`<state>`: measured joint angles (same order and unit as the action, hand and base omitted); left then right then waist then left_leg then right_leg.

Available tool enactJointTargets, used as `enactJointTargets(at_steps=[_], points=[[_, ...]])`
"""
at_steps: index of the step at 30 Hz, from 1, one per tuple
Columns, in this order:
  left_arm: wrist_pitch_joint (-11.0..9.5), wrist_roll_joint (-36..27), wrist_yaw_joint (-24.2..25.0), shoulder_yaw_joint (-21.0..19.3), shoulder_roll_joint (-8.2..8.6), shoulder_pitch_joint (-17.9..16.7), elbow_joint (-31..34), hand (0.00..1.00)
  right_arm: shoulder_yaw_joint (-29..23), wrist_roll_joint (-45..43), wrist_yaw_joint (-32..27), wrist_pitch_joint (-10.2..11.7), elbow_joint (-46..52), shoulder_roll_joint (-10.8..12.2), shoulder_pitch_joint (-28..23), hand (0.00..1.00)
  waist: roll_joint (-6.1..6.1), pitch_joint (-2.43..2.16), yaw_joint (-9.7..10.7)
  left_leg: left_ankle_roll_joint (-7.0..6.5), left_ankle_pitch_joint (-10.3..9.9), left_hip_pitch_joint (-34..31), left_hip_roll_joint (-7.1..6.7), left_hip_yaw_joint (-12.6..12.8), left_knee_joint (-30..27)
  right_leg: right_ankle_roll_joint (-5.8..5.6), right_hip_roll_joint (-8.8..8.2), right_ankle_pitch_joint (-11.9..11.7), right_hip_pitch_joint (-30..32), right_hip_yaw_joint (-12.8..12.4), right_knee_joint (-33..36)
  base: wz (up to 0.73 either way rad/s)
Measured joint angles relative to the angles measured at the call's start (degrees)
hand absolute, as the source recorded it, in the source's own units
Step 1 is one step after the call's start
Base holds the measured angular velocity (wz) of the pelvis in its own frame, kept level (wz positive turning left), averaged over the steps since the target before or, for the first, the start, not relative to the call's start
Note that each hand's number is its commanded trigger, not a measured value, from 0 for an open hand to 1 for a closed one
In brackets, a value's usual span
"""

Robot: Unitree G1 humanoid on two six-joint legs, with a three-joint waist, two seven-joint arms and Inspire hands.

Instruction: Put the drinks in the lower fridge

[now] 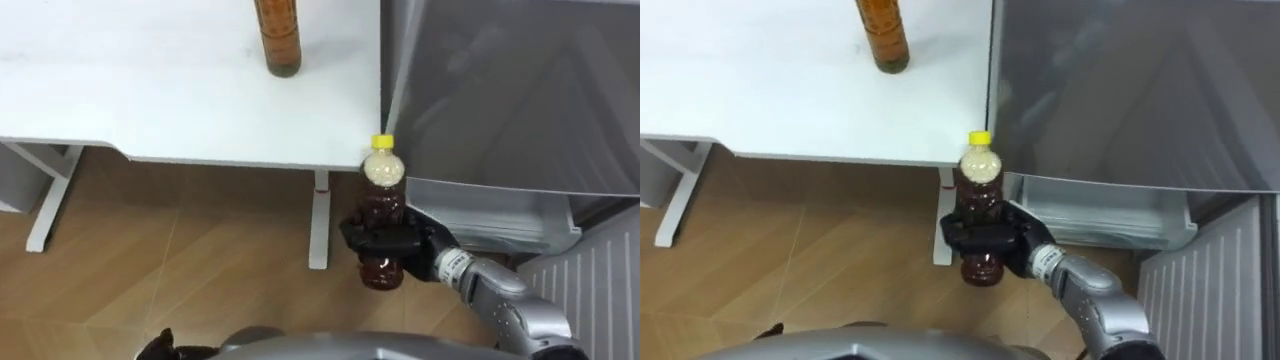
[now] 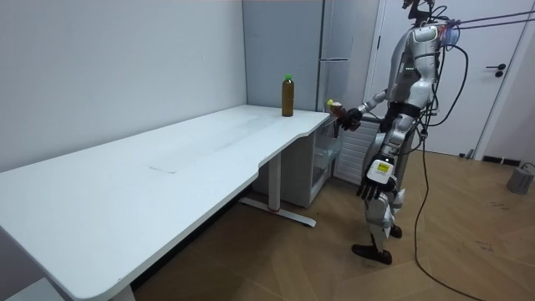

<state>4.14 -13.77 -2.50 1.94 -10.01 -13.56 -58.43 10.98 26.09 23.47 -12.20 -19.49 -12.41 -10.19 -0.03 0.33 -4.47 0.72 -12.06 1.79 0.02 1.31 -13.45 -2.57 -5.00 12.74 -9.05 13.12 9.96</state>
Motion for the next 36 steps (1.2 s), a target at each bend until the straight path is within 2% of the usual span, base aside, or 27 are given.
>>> enactJointTargets(at_steps=[10, 13, 19, 23, 27, 29, 33, 36], points=[[-0.91, 2.33, 0.17, 0.01, -0.01, -0.65, -0.18, 0.0, -0.15, 1.8, -7.06, 0.14, 0.02, 0.2, -1.12, 1.0, 0.26, 0.01, 1.65, -0.06, 0.03, 0.7, 0.09, 0.48, 0.3, -0.03, 0.02, -0.22, -0.27, -0.55, 0.31, -0.03], [-0.92, 3.36, -0.61, 0.05, 0.08, -1.04, -0.12, 0.0, -0.68, 6.99, -8.94, 0.14, 0.26, 0.19, -1.72, 1.0, 0.47, 0.1, 2.32, -0.06, 0.04, 0.77, 0.17, 0.56, -0.03, -0.01, 0.02, -0.24, -0.11, -0.56, 0.71, 0.0], [-0.91, 4.55, -0.86, 0.04, 0.95, -1.77, -0.09, 0.0, -3.4, 26.6, -16.3, 0.81, 0.45, 0.92, -3.26, 1.0, 1.44, 0.09, 3.27, -0.19, 0.24, 0.78, 0.15, 1.01, -0.22, -0.06, 0.03, -0.39, 0.24, -1.44, 0.59, -0.03], [-0.63, 7.32, -0.93, 0.12, 1.28, -2.94, -0.09, 0.0, -6.38, 38.99, -21.85, 4.56, 0.43, 1.41, -3.16, 1.0, 2.0, -0.26, 3.12, -0.34, 0.33, 0.66, 0.08, 1.39, -0.14, -0.15, -0.02, -0.34, 0.51, -1.95, 0.57, -0.03], [0.66, 8.46, -1.17, 0.66, 1.34, -3.62, -0.1, 0.0, -8.07, 50.83, -24.95, 7.85, -1.4, 1.48, -2.04, 1.0, 1.92, -0.25, 3.47, -0.29, 0.38, 0.69, 0.09, 1.38, -0.08, -0.15, 0.01, -0.34, 0.74, -1.9, 0.48, 0.0], [1.18, 8.47, -1.46, 0.7, 1.34, -3.93, -0.11, 0.0, -8.47, 53.94, -26.4, 9.07, -2.68, 1.61, -1.73, 1.0, 1.81, -0.25, 3.52, -0.29, 0.38, 0.71, 0.09, 1.38, -0.08, -0.15, 0.0, -0.34, 0.77, -1.86, 0.46, 0.0], [2.24, 8.5, -1.56, 0.74, 1.39, -3.95, -0.09, 0.0, -8.5, 57.54, -29.65, 10.48, -3.82, 2.28, -1.73, 1.0, 1.14, 0.12, 3.84, -0.28, 0.37, 0.75, 0.1, 1.38, -0.03, -0.15, 0.0, -0.34, 0.82, -1.85, 0.39, 0.0], [2.61, 8.5, -1.87, 0.74, 1.29, -3.84, -0.08, 0.0, -8.42, 59.74, -31.25, 11.15, -4.98, 3.54, -1.73, 1.0, 0.54, 0.12, 4.0, -0.28, 0.37, 0.54, 0.08, 1.39, -0.13, -0.14, 0.0, -0.34, 0.76, -1.87, -0.05, 0.0]])
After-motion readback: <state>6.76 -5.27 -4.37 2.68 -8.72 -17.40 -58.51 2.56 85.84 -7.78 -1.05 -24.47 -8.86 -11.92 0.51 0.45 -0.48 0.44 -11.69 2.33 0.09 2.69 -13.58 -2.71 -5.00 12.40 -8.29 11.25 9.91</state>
